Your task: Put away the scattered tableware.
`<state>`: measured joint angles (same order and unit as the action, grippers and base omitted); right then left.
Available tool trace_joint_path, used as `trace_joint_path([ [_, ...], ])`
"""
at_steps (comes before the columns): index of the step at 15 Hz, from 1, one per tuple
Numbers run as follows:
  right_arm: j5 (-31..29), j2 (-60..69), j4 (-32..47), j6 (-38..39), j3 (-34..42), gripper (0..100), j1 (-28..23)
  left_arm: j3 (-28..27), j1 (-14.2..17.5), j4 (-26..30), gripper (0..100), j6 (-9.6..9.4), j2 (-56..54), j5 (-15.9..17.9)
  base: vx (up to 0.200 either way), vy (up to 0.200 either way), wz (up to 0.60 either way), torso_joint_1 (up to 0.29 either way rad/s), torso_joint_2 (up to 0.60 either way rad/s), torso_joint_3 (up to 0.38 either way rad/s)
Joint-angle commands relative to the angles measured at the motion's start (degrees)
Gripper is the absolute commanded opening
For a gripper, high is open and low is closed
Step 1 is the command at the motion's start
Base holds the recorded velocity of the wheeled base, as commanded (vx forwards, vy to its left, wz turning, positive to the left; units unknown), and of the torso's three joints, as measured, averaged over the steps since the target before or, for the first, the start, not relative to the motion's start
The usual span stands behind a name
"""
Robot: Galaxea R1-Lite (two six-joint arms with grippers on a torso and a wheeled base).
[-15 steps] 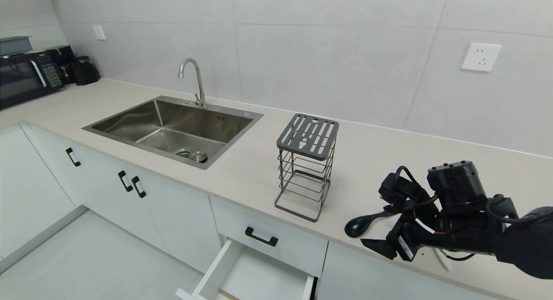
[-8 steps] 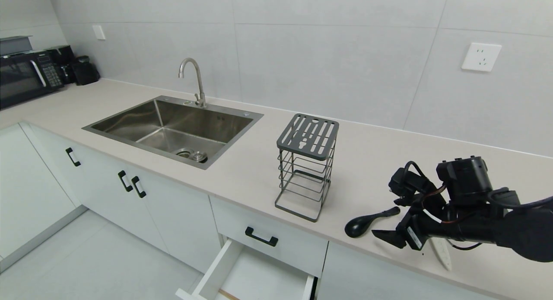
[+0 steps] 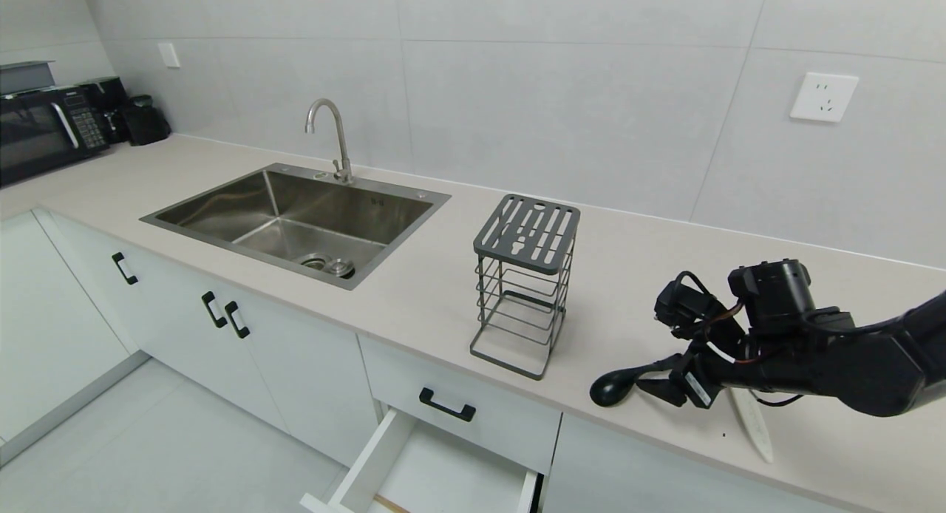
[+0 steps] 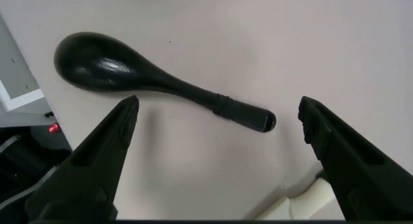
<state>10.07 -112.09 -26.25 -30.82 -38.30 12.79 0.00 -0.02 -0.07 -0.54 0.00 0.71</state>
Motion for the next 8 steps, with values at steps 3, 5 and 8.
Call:
trace_joint_path([
  [3, -1.5, -3.8, -0.1, 0.1, -2.7, 100, 0.9, 0.0, 0.0, 0.0, 100, 0.01, 0.0, 0.0, 0.0, 0.0, 0.0, 0.0, 0.0, 0.0],
  [5, -1.5, -4.0, 0.0, 0.1, -2.1, 100, 1.1, 0.0, 0.0, 0.0, 100, 0.01, 0.0, 0.0, 0.0, 0.0, 0.0, 0.0, 0.0, 0.0],
  [8, -0.3, -5.2, 0.0, 0.8, -3.8, 100, 2.2, 0.0, 0.0, 0.0, 100, 0.01, 0.0, 0.0, 0.0, 0.0, 0.0, 0.0, 0.0, 0.0],
])
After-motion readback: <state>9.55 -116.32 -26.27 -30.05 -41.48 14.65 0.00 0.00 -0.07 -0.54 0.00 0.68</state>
